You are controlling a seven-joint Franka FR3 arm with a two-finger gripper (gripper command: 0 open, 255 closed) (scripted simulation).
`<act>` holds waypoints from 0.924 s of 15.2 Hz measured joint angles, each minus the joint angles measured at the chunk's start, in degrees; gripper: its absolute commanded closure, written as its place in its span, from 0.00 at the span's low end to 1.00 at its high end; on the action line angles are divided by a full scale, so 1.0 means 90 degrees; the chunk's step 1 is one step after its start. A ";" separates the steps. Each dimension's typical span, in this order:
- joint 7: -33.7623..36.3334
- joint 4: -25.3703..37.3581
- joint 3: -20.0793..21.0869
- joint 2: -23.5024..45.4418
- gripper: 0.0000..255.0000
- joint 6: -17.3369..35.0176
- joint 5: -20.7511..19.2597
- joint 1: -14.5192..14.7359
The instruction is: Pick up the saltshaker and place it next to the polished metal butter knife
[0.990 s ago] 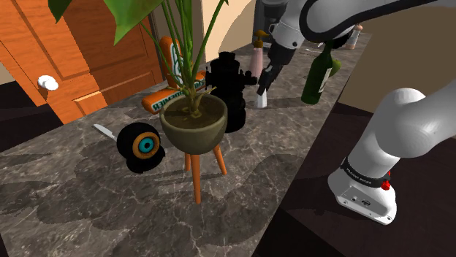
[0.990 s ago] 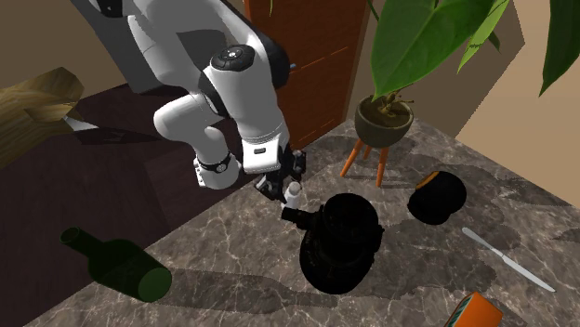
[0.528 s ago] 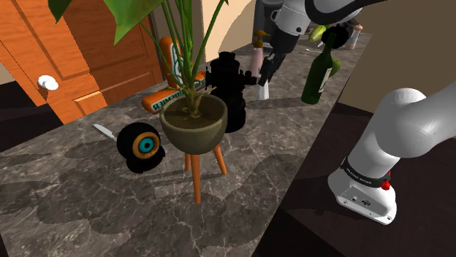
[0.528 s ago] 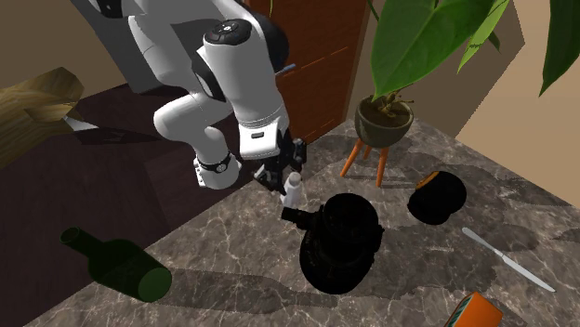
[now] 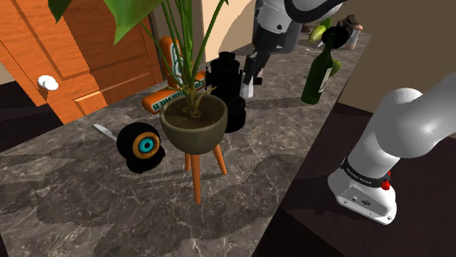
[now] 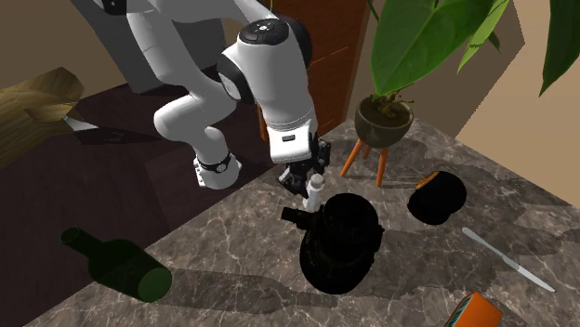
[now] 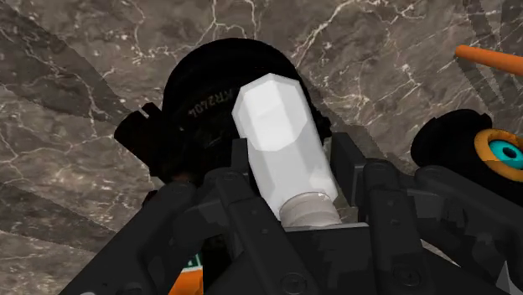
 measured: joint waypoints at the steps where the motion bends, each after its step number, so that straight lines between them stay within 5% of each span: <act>1: 0.0099 0.0165 0.0092 0.0244 1.00 0.0095 0.0013 0.0026; 9: 0.0854 0.1631 0.0710 0.2092 1.00 0.0719 -0.0204 0.0112; 14: 0.1439 0.2724 0.1023 0.3316 1.00 0.1629 -0.0627 0.0178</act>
